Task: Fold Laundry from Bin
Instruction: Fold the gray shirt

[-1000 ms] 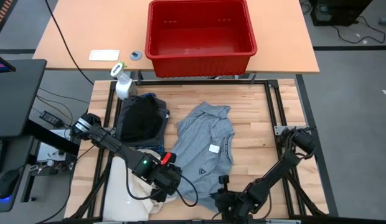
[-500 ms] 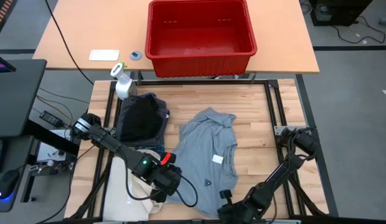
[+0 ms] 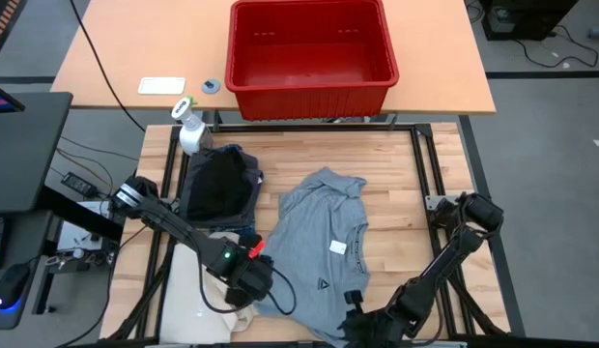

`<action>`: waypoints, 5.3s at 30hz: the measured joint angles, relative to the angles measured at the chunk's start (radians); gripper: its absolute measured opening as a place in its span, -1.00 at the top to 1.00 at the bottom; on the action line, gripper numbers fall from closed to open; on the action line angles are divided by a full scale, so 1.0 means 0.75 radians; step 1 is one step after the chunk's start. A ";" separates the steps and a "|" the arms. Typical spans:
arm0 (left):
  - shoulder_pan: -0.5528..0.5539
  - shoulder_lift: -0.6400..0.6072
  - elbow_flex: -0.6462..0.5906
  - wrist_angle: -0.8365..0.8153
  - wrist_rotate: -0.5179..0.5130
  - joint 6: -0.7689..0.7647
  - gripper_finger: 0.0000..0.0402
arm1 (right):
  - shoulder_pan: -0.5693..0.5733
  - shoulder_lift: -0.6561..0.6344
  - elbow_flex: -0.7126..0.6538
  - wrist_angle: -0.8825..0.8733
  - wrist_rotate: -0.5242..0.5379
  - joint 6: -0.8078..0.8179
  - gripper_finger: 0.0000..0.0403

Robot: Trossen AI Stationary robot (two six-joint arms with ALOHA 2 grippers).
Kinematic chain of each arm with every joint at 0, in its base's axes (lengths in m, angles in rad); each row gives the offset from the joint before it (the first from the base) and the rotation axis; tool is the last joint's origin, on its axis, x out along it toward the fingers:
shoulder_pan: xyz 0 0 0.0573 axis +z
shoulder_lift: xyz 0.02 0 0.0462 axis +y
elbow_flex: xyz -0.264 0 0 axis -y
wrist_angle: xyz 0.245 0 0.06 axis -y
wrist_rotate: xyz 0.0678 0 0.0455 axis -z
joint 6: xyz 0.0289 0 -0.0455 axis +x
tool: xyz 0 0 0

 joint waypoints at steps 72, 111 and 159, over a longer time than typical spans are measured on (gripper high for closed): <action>-0.315 0.084 -0.199 0.568 -0.439 2.495 0.10 | -0.035 -0.017 0.000 -0.471 0.473 0.274 0.35; -0.259 0.137 -0.162 0.757 -0.283 1.600 0.96 | -0.053 -0.017 -0.001 -0.480 0.482 0.270 0.35; 0.465 -0.266 -0.064 0.322 -0.192 0.339 0.96 | -0.274 0.239 -0.145 0.062 0.459 0.192 -0.50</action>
